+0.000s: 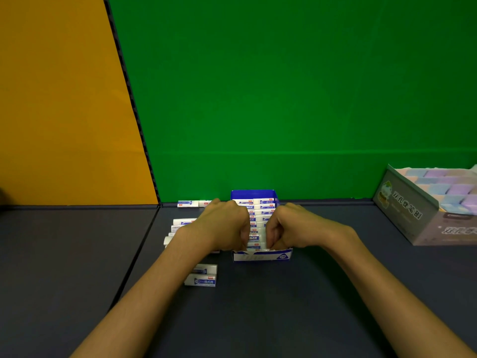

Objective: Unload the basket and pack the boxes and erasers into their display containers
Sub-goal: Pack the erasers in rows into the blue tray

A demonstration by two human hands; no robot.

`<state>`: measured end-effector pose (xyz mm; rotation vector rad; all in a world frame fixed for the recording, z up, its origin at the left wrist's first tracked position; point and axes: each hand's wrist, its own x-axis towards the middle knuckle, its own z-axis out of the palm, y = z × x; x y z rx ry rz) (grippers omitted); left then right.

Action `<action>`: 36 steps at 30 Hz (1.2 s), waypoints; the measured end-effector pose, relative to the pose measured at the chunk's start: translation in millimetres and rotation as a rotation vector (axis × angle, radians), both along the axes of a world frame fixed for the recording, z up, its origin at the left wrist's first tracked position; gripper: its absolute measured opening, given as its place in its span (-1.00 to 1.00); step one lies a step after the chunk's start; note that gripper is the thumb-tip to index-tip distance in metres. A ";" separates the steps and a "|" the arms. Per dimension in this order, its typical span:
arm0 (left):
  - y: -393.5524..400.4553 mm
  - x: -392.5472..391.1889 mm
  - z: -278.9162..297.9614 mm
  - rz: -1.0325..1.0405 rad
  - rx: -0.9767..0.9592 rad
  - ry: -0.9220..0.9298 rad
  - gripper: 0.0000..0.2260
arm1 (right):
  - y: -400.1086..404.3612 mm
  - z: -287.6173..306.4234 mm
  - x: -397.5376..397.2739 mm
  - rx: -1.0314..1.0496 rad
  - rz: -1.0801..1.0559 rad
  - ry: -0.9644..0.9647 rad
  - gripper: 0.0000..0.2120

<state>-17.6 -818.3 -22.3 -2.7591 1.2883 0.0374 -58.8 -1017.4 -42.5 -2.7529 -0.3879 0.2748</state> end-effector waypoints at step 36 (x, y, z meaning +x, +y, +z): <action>102.0 69.8 -28.5 0.301 -0.339 -0.140 -0.73 | 67.8 5.7 52.2 0.077 -0.002 -0.303 -0.83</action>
